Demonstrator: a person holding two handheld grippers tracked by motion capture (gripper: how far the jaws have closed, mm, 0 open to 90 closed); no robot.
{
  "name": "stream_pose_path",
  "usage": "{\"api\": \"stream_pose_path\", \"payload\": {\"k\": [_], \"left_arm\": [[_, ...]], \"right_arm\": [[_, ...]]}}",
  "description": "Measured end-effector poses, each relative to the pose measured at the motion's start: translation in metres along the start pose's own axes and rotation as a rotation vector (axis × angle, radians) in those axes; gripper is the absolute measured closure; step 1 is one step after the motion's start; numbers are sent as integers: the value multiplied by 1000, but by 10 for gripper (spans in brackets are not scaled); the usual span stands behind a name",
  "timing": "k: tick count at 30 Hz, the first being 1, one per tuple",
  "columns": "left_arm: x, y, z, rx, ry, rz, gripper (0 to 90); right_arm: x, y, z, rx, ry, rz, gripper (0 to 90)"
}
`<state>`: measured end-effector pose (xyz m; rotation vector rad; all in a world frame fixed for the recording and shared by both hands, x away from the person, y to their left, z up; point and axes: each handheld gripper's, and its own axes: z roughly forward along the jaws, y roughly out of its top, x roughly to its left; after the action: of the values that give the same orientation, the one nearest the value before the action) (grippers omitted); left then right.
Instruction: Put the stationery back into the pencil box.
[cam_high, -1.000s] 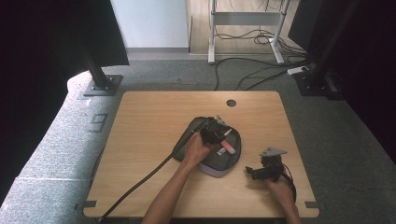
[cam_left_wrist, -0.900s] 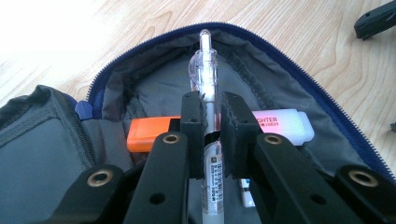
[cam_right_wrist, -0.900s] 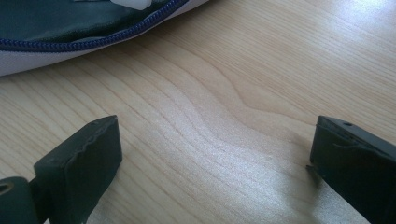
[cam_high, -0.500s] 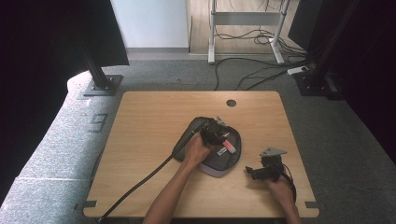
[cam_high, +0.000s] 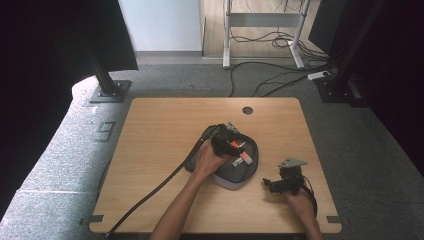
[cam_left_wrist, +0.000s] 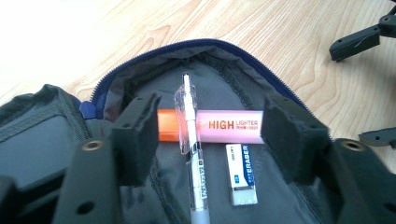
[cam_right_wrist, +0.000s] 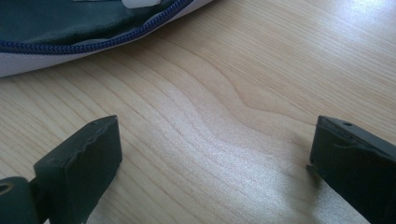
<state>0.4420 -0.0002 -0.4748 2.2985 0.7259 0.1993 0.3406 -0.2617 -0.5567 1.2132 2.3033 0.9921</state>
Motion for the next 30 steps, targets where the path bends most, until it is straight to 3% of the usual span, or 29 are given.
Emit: {"api": "stream_pose_path", "payload": {"k": [14, 23, 30], "left_arm": [[-3, -4, -24, -50, -69, -11, 185], [-7, -10, -38, -53, -32, 35, 118], [-7, -17, -49, -67, -29, 32, 75]], "right_arm": [[0, 0, 0, 0, -1, -2, 19], [0, 0, 0, 0, -1, -2, 19], [0, 0, 0, -1, -1, -1, 19]]}}
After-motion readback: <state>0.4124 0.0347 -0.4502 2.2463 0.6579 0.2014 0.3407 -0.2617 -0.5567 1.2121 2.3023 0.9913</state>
